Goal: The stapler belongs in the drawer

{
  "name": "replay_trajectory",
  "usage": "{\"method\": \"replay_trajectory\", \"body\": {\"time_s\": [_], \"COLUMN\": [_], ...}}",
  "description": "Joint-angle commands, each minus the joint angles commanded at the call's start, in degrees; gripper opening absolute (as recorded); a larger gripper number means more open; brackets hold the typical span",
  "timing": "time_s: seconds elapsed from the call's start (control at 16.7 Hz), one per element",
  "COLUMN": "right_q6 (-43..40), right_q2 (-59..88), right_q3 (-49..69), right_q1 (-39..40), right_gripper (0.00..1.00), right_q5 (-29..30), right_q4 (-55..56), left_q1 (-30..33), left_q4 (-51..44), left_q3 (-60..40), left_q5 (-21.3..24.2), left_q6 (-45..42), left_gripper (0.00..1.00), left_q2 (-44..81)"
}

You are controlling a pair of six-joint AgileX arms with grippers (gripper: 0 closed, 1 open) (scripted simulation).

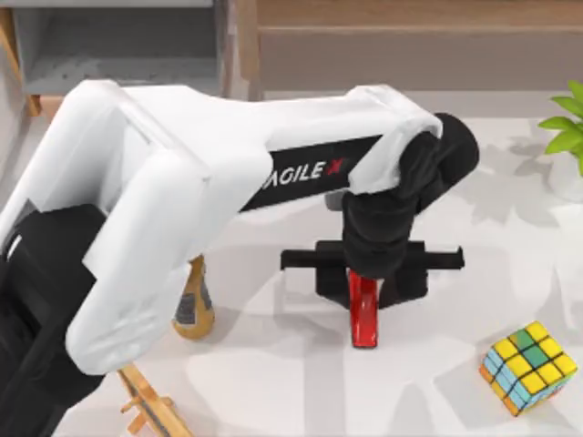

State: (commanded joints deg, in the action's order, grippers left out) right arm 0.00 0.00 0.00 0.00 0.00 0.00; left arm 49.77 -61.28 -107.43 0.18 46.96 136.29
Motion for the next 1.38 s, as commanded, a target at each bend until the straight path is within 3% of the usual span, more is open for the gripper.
{"method": "replay_trajectory", "body": {"time_s": [0.96, 1.14, 1.38], "right_q6": [0.0, 0.0, 0.0], "right_q2": [0.0, 0.0, 0.0], "right_q3": [0.0, 0.0, 0.0], "right_q1": [0.0, 0.0, 0.0], "right_gripper": [1.0, 1.0, 1.0], "right_q5": [0.0, 0.0, 0.0], "right_q4": [0.0, 0.0, 0.0], "left_q1": [-0.41, -3.7, -12.9], "left_q4": [-5.6, -6.06, -7.36], "left_q3": [-4.53, -7.4, -12.7], "left_q5": [-0.11, -0.69, -1.93], "left_q6": [-0.4, -3.26, -10.61], "left_gripper": [0.0, 0.0, 0.0], "left_q2": [-2.04, -5.15, -10.26]}}
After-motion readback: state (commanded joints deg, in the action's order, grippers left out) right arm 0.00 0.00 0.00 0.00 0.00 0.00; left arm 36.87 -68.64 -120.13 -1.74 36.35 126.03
